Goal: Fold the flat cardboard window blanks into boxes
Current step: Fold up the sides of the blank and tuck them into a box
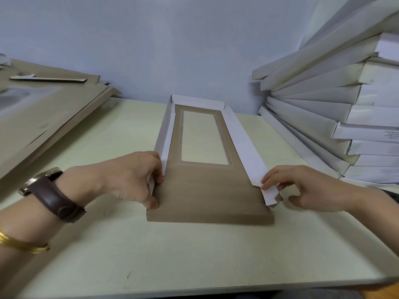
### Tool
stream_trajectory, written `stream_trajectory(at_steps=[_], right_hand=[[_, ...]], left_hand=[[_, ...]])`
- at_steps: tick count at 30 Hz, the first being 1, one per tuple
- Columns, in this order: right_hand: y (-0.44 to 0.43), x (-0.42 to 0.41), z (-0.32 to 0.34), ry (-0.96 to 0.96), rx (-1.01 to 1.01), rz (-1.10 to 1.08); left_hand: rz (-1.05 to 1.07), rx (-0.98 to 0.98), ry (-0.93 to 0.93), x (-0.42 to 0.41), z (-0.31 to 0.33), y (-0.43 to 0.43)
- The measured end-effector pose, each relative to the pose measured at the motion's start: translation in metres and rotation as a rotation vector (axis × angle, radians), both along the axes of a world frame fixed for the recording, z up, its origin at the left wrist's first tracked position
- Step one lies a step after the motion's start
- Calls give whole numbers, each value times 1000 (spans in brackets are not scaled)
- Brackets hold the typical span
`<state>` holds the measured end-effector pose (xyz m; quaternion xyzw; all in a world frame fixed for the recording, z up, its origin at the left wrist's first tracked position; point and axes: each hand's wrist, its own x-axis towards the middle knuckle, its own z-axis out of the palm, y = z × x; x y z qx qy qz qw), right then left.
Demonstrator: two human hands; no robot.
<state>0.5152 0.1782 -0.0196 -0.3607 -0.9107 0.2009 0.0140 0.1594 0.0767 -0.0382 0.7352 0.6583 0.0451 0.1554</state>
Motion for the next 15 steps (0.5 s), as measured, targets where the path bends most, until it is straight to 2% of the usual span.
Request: stream_trajectory(at_steps=[3,15], right_hand=[[4,0,-4,36,42,22],[16,1,-2,33,-35,10]], left_hand=[[6,-3,-6,1,1,0],[27,-41,10,2,3,1]])
